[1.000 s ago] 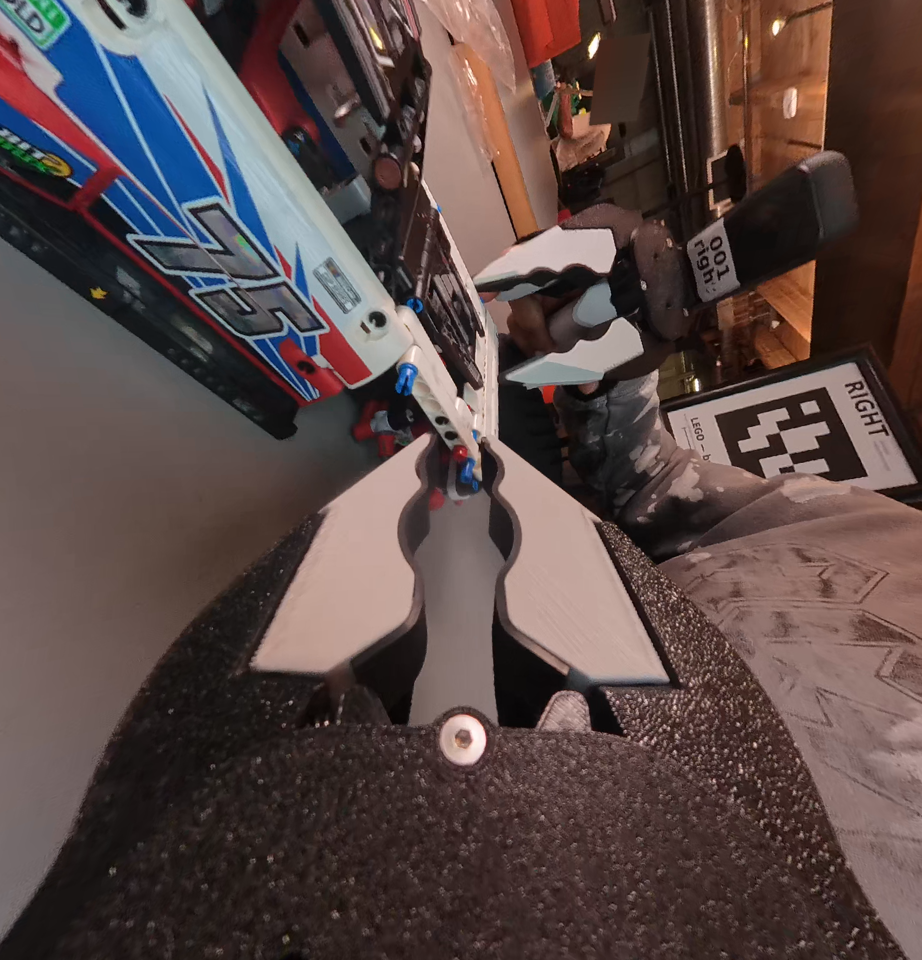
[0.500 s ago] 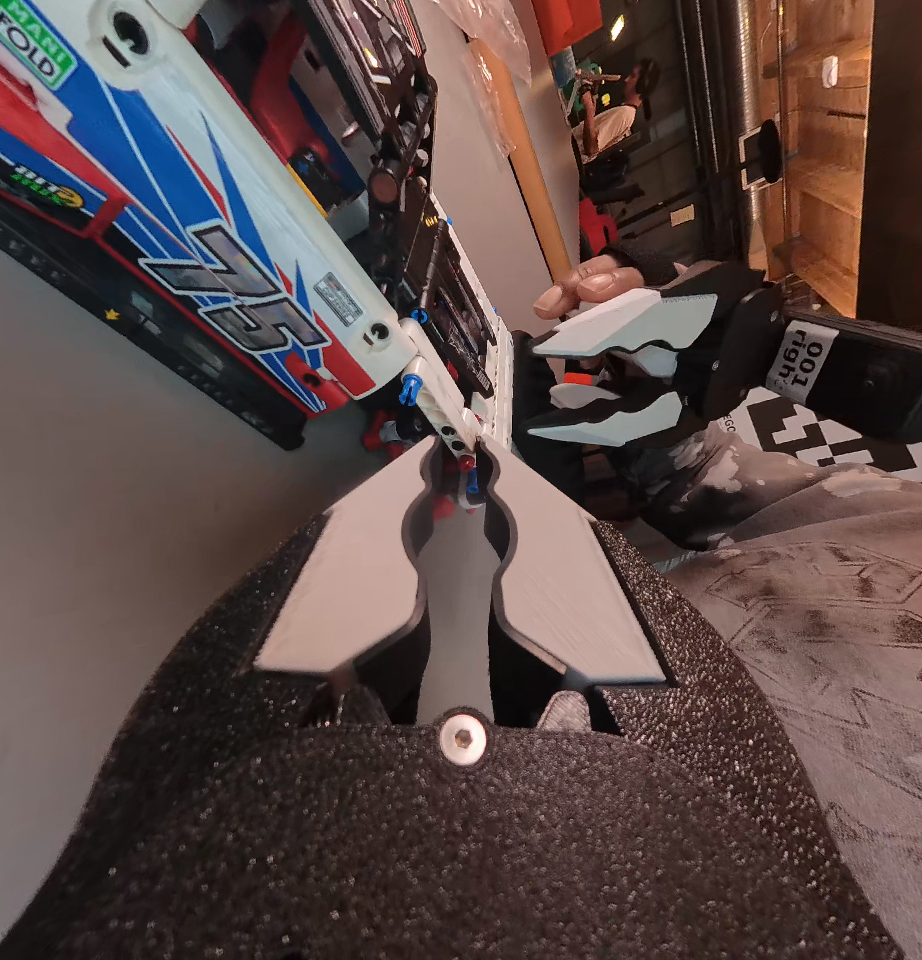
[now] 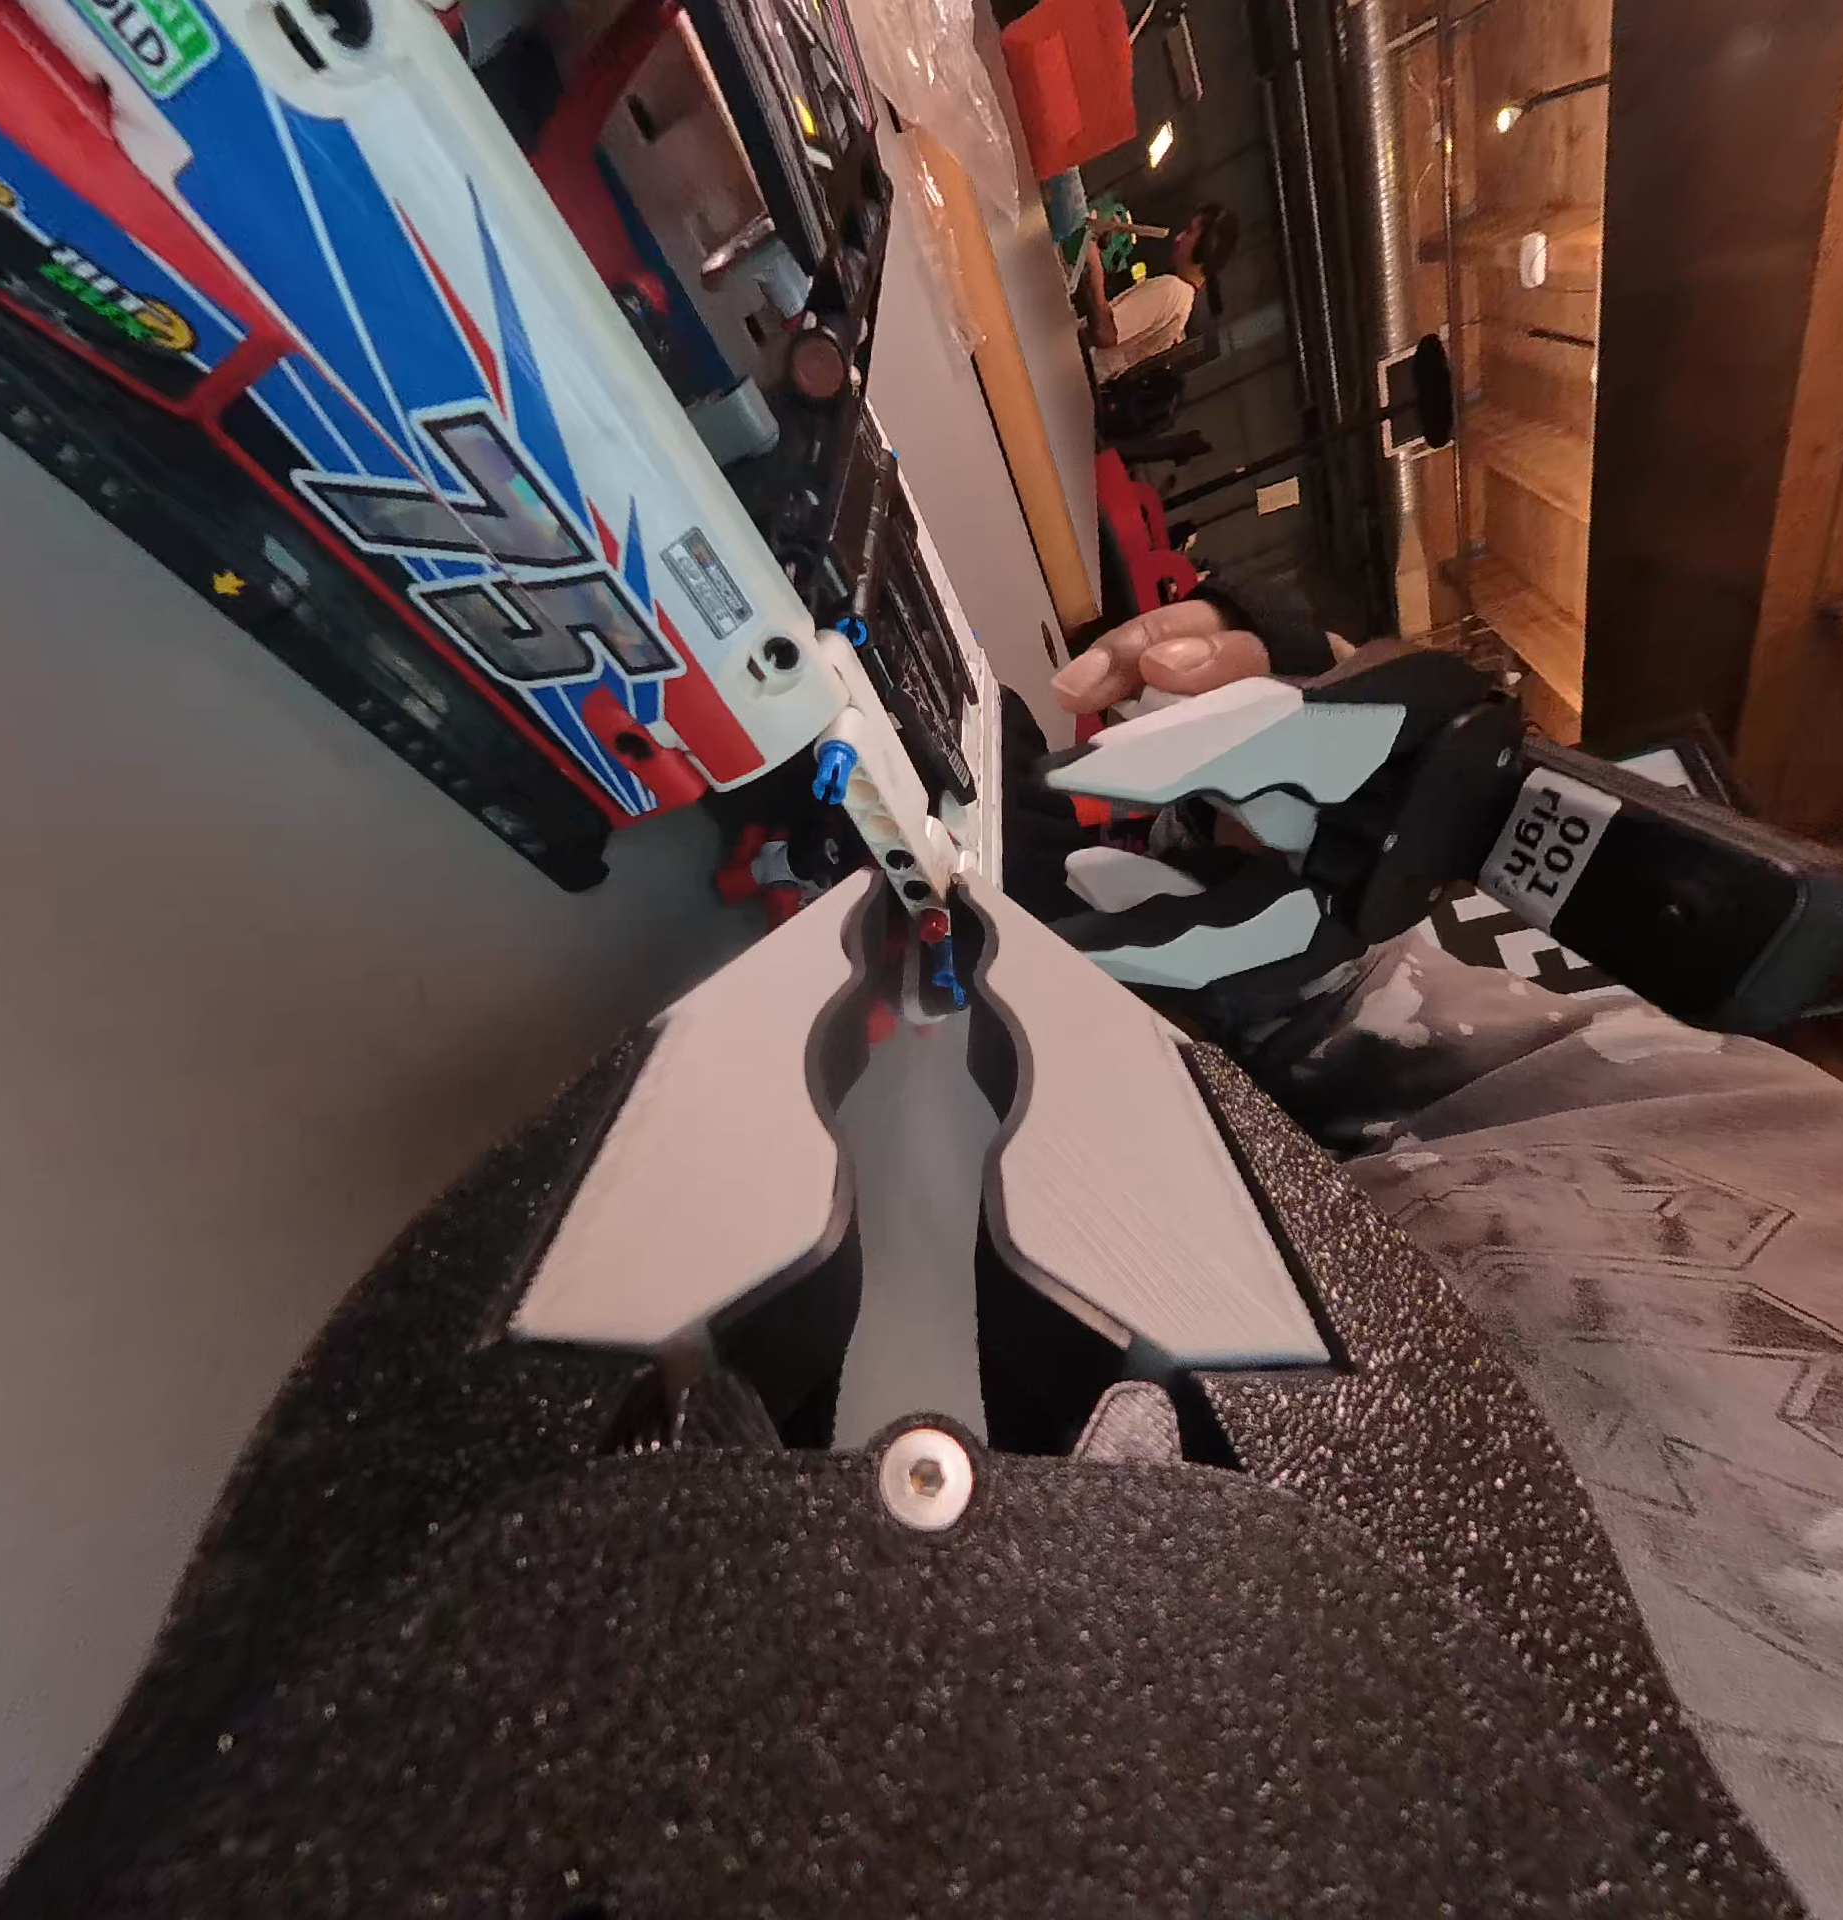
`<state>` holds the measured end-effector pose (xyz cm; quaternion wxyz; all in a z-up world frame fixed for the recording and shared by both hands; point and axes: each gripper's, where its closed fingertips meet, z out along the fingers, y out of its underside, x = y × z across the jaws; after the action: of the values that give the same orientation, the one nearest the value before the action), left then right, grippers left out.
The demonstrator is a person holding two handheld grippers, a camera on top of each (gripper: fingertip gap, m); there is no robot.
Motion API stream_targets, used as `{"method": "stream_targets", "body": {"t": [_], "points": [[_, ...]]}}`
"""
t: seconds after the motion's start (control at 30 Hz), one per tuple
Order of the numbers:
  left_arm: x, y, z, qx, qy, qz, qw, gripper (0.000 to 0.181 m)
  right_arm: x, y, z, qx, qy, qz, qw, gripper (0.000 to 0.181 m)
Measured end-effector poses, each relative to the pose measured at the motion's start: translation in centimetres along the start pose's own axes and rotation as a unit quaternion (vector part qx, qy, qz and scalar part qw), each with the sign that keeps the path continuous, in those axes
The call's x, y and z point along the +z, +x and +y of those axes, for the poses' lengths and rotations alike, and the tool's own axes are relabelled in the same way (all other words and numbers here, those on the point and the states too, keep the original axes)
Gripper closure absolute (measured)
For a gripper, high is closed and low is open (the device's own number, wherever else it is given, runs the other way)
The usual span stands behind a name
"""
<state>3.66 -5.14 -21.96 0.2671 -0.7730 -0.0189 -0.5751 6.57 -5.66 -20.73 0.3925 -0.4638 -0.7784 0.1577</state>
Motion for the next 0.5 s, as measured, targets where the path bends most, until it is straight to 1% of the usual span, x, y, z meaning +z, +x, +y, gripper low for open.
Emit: {"method": "stream_targets", "body": {"t": [0.03,0.1,0.13,0.17,0.3,0.37,0.43,0.5], "points": [[0.0,0.0,0.0,0.004,-0.001,-0.003,1.000,0.173,0.4,-0.5,0.1,-0.017,-0.010,0.002,1.000,0.145],[0.0,-0.1,0.0,0.012,-0.001,-0.009,1.000,0.172,1.3,-0.8,0.3,-0.047,-0.030,0.023,0.998,0.151],[0.0,-0.2,-0.1,0.011,0.001,-0.010,1.000,0.172,1.5,-1.0,0.1,-0.054,-0.028,0.023,0.998,0.157],[-0.1,-0.2,-0.1,0.008,0.003,-0.008,1.000,0.173,1.5,-1.0,0.0,-0.061,-0.031,0.026,0.997,0.158],[-0.2,-0.5,-0.1,0.009,0.001,-0.015,1.000,0.173,1.2,-0.9,-0.1,-0.101,-0.035,0.038,0.994,0.168],[-0.3,-0.5,-0.1,0.007,0.004,-0.015,1.000,0.173,0.5,0.0,-0.7,-0.118,-0.025,0.065,0.991,0.174],[-0.2,-0.4,-0.2,0.005,0.005,-0.012,1.000,0.173,0.5,-0.2,-0.5,-0.137,-0.045,0.060,0.988,0.173],[-0.1,-0.3,-0.3,-0.002,0.009,-0.005,1.000,0.172,0.8,-0.1,-0.8,-0.175,-0.040,0.082,0.980,0.174]]}}
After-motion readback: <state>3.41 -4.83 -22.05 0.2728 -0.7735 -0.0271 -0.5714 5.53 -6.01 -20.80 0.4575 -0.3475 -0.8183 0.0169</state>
